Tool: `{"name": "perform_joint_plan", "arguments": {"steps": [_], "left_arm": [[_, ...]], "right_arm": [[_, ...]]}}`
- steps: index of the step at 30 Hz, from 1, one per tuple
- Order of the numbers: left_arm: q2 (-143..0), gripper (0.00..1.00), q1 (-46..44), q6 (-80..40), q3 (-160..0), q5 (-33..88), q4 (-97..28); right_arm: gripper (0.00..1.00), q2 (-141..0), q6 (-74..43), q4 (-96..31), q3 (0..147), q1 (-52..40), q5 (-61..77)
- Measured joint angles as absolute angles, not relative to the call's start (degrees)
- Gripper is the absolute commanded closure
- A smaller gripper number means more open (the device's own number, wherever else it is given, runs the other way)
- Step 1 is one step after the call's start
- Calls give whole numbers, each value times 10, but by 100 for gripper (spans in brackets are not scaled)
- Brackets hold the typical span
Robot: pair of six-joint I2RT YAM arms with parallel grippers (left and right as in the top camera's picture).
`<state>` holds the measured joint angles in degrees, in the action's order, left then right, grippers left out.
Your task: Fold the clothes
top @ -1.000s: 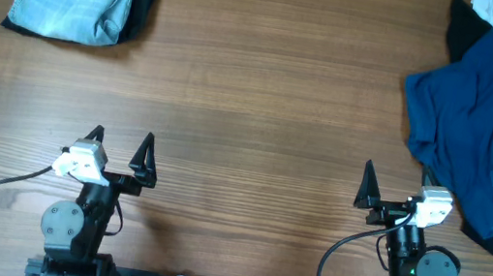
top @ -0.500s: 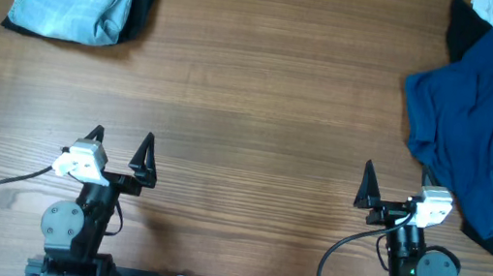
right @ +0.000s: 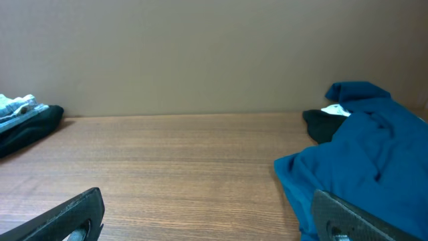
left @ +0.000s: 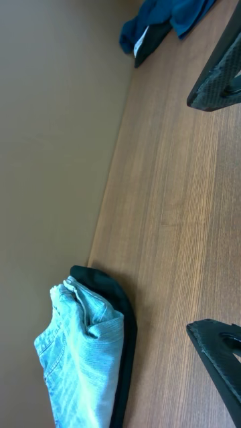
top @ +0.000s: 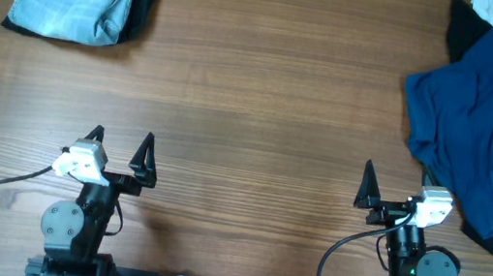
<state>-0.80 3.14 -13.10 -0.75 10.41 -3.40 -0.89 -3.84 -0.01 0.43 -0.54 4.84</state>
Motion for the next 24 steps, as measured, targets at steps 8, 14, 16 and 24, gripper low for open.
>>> {"name": "perform_joint_plan", "arguments": {"steps": [8, 14, 16, 24], "left_arm": [[-8, 0, 31, -131, -8, 104, -34], [-8, 0, 31, -131, -8, 104, -34], [-8, 0, 31, -131, -8, 104, -34], [-8, 0, 31, -131, -8, 104, -34]], "right_arm": [[0, -9, -38, 0, 4, -5, 49], [0, -9, -22, 0, 4, -5, 48], [0, -9, -9, 0, 4, -5, 48], [0, -9, 12, 0, 4, -5, 47]]}}
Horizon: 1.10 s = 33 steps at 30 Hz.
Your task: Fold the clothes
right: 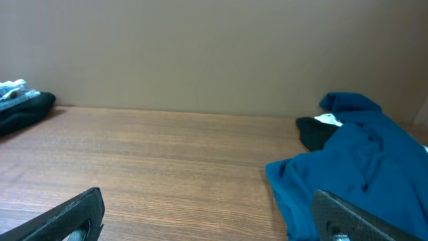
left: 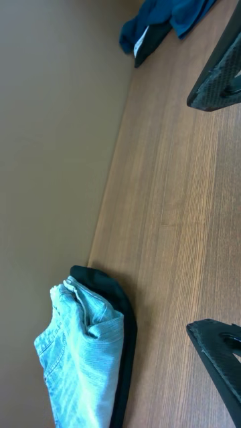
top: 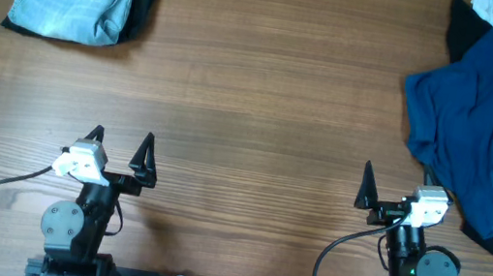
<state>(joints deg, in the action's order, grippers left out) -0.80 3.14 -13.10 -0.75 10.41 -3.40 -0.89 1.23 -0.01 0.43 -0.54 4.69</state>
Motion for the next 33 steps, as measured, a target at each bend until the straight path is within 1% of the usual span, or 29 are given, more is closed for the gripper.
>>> {"name": "perform_joint_plan", "arguments": {"steps": [6, 12, 19, 23, 26, 29, 30, 33], "left_arm": [[-8, 0, 31, -131, -8, 104, -34], [-8, 0, 31, -137, -8, 104, -34], [-8, 0, 31, -141, -6, 104, 29], [-8, 0, 31, -141, -27, 104, 6], [-26, 0, 31, -141, -77, 103, -23], [-72, 0, 31, -140, -132, 103, -52], [-111, 0, 31, -140, -163, 103, -65], [-194, 0, 31, -140, -225, 103, -86]], "right_arm": [[0, -9, 18, 12, 4, -5, 57], [0, -11, -13, 129, 3, -5, 132], [0, -30, -36, 138, 21, -5, 155], [0, -102, -24, 144, 88, -5, 159], [0, -192, -4, 142, 161, -5, 161], [0, -296, 15, 129, 248, -5, 171], [0, -354, 23, 127, 293, -5, 185], [1, -467, 33, 97, 381, -4, 220]]}}
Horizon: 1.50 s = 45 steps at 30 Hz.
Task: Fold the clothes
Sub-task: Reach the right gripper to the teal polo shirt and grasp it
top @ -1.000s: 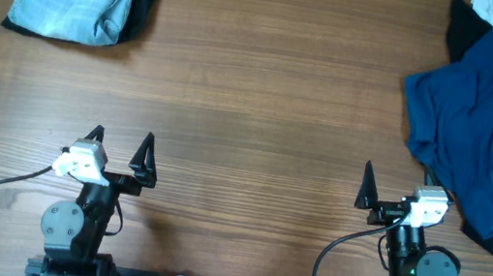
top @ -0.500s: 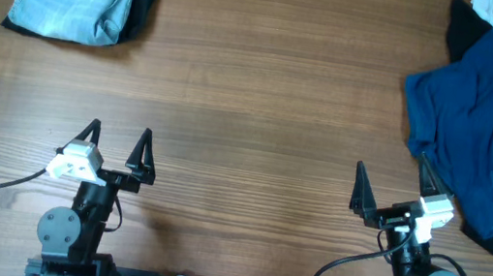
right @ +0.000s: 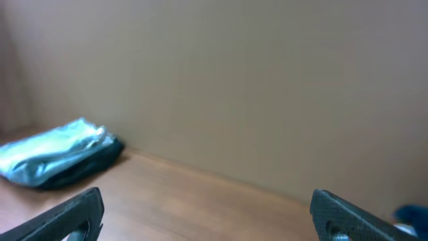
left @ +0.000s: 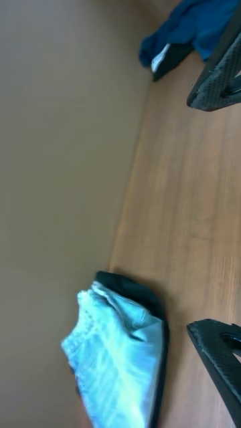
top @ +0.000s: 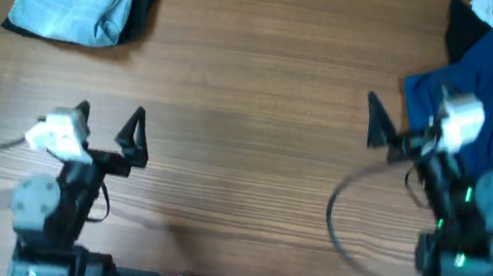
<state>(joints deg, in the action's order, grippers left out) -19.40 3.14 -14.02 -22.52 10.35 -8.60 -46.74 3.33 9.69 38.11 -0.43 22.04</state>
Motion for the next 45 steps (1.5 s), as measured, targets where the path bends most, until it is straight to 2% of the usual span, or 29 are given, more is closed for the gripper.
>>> {"name": "perform_joint_plan", "arguments": {"steps": [4, 11, 17, 20, 21, 22, 23, 30, 39, 42, 45], "left_arm": [[-336, 0, 31, -140, -336, 102, -161], [-615, 0, 31, -112, -551, 102, -294], [-779, 0, 31, -105, -585, 113, -276], [-864, 0, 31, -105, -585, 141, -270], [-880, 0, 31, -105, -585, 156, -267], [-893, 0, 31, -105, -585, 172, -263], [-902, 0, 31, -105, -585, 189, -255], [-909, 0, 18, -105, -585, 229, -237], [-909, 0, -34, -105, -585, 224, -212], [-909, 0, -37, -105, -585, 223, -212], [-909, 0, -37, -105, -585, 223, -212]], "right_arm": [[0, -616, 45, 3, 511, -4, 255], [0, -837, 143, -203, 743, -3, 272], [0, -899, 187, -218, 759, -3, 276], [0, -917, 170, -220, 759, -3, 208], [3, -926, 159, -225, 760, 0, 183], [14, -938, 148, -231, 761, 5, 159], [16, -955, 133, -241, 763, 15, 130], [16, -1090, 23, -270, 764, 103, 38], [25, -1150, -45, -297, 764, 111, 12], [35, -1157, -67, -298, 763, 111, 9], [61, -1166, -87, -298, 763, 111, 3]]}}
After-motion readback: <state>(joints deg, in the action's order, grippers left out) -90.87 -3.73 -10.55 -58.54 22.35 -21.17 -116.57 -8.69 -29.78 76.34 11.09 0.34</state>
